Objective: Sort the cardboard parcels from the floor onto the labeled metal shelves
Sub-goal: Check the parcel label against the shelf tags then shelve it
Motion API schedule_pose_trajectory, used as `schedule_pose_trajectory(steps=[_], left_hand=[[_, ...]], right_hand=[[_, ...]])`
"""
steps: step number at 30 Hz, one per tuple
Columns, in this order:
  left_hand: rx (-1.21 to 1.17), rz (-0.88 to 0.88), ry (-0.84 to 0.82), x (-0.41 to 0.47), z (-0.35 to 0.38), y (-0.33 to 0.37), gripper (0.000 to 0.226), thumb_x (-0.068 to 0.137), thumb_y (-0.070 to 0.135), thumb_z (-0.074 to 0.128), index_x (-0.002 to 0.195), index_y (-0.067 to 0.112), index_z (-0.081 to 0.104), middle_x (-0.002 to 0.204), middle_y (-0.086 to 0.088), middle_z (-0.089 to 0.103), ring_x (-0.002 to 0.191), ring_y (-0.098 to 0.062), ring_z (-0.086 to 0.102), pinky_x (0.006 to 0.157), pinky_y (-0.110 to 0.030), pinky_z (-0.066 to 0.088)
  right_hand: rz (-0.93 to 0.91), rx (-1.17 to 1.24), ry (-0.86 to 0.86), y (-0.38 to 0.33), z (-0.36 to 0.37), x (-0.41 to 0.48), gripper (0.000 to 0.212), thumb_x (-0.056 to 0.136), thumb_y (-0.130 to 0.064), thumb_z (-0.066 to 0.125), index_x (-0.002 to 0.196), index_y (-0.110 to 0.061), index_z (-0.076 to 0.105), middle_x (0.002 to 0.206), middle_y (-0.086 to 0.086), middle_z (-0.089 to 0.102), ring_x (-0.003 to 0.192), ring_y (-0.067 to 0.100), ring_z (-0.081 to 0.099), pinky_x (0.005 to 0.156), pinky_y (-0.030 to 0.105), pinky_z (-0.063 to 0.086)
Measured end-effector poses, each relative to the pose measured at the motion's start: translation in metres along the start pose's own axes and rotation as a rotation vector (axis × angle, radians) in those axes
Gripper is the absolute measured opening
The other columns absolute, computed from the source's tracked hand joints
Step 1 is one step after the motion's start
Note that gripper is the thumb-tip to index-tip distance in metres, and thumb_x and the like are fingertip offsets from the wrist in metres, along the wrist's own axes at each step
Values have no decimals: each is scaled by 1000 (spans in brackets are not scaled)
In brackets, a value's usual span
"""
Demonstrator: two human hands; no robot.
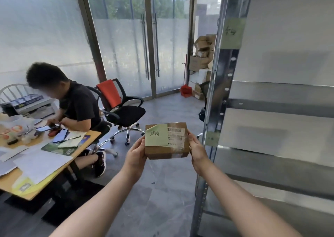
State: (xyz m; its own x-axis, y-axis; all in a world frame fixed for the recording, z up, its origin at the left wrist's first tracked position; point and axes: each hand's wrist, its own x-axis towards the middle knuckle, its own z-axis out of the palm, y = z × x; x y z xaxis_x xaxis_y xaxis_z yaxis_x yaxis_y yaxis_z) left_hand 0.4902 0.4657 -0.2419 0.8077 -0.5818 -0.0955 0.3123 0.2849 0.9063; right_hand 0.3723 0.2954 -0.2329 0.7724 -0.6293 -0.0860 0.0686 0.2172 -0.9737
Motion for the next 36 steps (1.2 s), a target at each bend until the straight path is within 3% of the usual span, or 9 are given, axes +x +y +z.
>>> schedule_pose_trajectory(steps=[5,7,10,12,16,18,27,36], left_hand=[[-10,-75,-100,7,18,-24,37,104,15,47,139,10,57,126,-12,67,96,-18,67,66,-21,54],[1,-95,-145,8,27,-30,36,103,14,48,138,11,58,122,-10,70,97,-19,68,67,-22,53],[13,-125,-215,11,40,-46,38,101,11,50,138,12,58,131,-14,67,114,-26,63,84,-31,51],[1,-152,-239,12,47,-60,38,101,8,47,137,11,58,133,-16,65,117,-28,60,90,-35,48],[-1,-173,-291,14,61,-85,39,101,5,42,134,14,61,128,-15,69,116,-29,62,89,-37,50],[-4,-205,-304,14,66,-98,40,100,2,42,133,15,62,127,-16,69,114,-30,63,89,-37,50],[4,-347,-283,10,87,-148,42,97,-4,47,135,11,57,120,-17,72,101,-28,68,77,-35,53],[37,-382,-274,16,106,-168,43,97,-4,48,137,10,55,119,-14,73,107,-29,67,82,-37,52]], right_hand=[[1,36,154,4,-27,-20,31,108,-27,37,130,-31,58,123,7,69,114,22,65,93,39,56],[7,40,208,6,-41,-28,33,107,-26,38,134,-28,56,123,6,68,115,23,64,91,37,56],[10,10,286,17,-62,-38,35,108,-22,37,136,-27,57,123,2,69,115,22,65,87,34,56],[19,1,328,23,-75,-44,37,108,-15,35,136,-25,57,119,3,71,111,22,67,80,31,56],[37,6,327,28,-100,-59,44,104,1,33,131,-25,56,113,4,69,90,14,65,55,16,51],[47,6,332,32,-115,-62,47,102,6,33,129,-25,55,111,6,68,86,13,63,50,13,48],[112,56,388,48,-161,-63,49,98,9,38,135,-19,55,125,11,68,119,28,62,76,30,54],[143,86,399,54,-187,-58,43,101,3,38,121,-29,60,116,7,71,104,20,66,65,23,54]])
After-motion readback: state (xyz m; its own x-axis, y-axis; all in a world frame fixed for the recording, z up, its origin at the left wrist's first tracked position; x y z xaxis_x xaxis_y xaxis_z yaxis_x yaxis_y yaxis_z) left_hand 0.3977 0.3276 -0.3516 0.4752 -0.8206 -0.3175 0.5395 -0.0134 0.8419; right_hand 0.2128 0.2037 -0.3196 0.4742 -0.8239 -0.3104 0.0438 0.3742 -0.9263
